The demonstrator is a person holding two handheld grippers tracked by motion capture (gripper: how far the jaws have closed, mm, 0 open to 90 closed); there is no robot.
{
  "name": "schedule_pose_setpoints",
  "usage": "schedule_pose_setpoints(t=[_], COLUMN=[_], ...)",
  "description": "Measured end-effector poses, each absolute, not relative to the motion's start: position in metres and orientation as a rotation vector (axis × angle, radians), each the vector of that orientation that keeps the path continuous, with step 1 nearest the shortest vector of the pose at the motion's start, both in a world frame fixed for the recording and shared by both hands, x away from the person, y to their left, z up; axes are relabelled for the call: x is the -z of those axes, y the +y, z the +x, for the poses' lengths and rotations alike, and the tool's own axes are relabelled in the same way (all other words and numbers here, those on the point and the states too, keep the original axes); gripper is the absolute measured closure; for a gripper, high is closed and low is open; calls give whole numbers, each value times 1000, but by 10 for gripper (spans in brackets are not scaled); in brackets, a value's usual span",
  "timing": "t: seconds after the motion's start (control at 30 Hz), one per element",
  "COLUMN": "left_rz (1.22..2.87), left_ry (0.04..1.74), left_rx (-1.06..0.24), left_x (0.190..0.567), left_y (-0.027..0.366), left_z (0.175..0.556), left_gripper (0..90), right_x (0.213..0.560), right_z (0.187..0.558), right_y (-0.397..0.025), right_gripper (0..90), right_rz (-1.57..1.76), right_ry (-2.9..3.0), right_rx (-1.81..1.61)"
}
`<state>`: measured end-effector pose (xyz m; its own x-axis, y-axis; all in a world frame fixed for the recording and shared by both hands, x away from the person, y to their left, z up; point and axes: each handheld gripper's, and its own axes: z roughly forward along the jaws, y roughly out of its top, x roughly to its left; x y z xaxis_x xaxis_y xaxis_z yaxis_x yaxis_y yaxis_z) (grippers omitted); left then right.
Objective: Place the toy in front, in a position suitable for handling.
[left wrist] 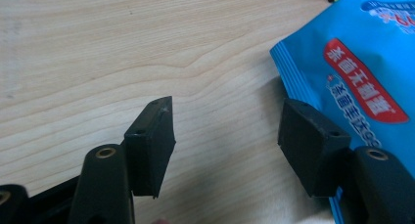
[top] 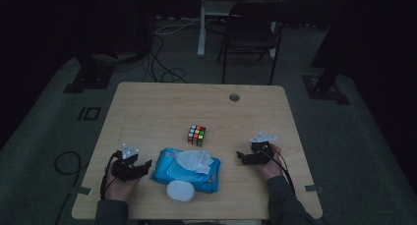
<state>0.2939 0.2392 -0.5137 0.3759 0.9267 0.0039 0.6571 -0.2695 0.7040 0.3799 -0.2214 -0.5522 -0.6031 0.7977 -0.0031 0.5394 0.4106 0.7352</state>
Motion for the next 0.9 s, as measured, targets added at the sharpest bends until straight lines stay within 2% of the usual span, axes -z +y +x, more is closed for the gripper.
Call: schedule_pose_setpoints(t=[0.37,0.67,0.9], left_rz=[2038,2085,2103], left_ry=[1283,1190,1181], left_rx=[-570,-553,-512], left_x=[494,492,499], left_y=[239,230,228], left_z=[271,254,239], left_gripper=[409,420,431], right_x=[552,552,552], right_z=[380,379,379], right_y=[-221,-221,-221], right_gripper=[163,163,163], right_rz=[1151,1153,1152], right_ry=[2318,2316,2316], right_rx=[-1013,-1013,-1012])
